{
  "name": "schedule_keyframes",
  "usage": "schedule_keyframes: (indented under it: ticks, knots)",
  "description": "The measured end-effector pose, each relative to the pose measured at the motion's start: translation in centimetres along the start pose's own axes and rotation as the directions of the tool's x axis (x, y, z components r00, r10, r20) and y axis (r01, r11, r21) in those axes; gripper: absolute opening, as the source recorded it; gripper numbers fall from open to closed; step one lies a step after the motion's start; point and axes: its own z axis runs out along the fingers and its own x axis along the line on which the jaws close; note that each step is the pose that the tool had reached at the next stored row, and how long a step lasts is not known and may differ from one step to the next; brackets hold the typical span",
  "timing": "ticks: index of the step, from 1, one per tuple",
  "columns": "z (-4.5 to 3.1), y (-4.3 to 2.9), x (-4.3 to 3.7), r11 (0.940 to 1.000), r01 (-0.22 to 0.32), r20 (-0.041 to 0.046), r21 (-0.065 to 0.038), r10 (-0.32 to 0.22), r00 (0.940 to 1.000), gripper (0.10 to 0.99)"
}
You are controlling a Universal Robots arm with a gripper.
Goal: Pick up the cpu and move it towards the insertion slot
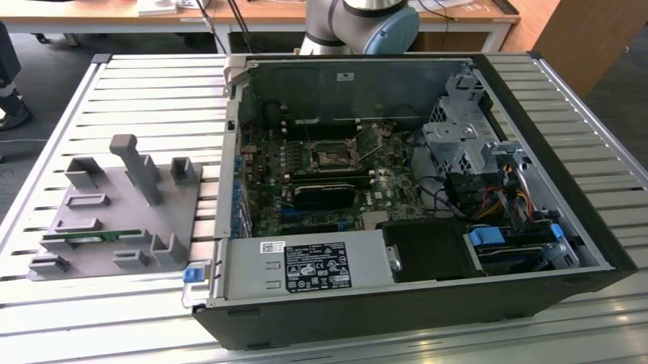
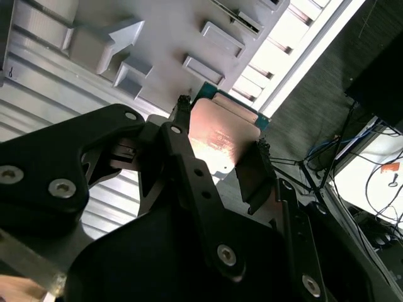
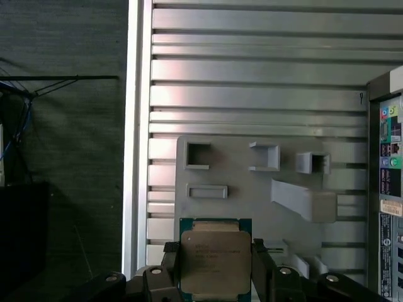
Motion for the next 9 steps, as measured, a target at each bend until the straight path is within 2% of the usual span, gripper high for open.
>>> schedule_keyframes:
  ticks: [9]
  knots:
    - [0.0, 0.02, -1.35, 1.0, 0.0, 0.0, 0.0, 0.0, 1.0, 0.537]
